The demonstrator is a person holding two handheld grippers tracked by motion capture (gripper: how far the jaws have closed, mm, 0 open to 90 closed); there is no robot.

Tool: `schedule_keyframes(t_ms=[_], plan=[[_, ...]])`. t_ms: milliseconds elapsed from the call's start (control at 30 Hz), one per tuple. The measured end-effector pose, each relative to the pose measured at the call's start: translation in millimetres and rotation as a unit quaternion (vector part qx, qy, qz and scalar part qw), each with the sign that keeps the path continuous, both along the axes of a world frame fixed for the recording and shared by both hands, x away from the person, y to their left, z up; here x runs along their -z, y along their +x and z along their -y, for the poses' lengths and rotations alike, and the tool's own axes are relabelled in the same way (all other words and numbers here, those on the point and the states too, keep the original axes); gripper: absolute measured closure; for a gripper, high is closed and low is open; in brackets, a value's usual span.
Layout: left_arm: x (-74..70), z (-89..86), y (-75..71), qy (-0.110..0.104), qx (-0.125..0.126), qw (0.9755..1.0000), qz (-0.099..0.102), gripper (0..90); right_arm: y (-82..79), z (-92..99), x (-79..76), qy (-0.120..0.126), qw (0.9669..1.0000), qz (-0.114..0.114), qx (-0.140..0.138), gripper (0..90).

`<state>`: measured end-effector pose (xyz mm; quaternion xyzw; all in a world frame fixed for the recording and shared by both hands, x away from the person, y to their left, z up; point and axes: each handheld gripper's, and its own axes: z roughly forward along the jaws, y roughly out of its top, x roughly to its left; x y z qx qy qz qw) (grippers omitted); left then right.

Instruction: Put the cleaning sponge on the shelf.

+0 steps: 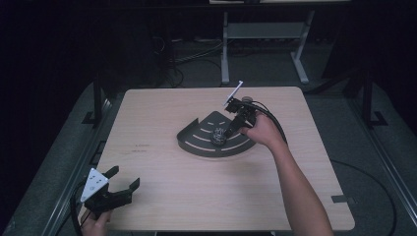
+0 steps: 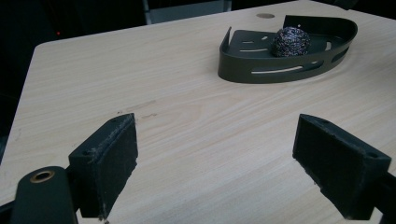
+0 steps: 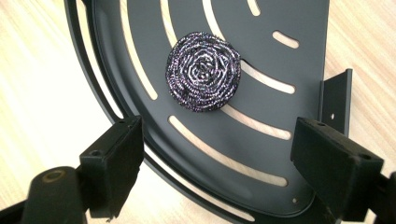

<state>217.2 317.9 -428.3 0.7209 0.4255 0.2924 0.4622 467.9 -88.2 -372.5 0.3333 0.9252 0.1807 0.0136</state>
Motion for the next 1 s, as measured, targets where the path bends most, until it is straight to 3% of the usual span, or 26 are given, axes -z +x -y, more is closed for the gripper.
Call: schedule_keyframes(t_ms=[500,1000], plan=[[0.5,2.4,0.4,0.002,0.004,1.0000,-0.002,13.3,-9.5,21.9,-3.2,0.023,0.9996,0.005,0.013,16.8],[1.3,3.8,0.8,0.003,0.005,1.0000,-0.002,13.2,-22.8,42.7,-4.1,0.015,0.9996,0.008,0.023,16.5]])
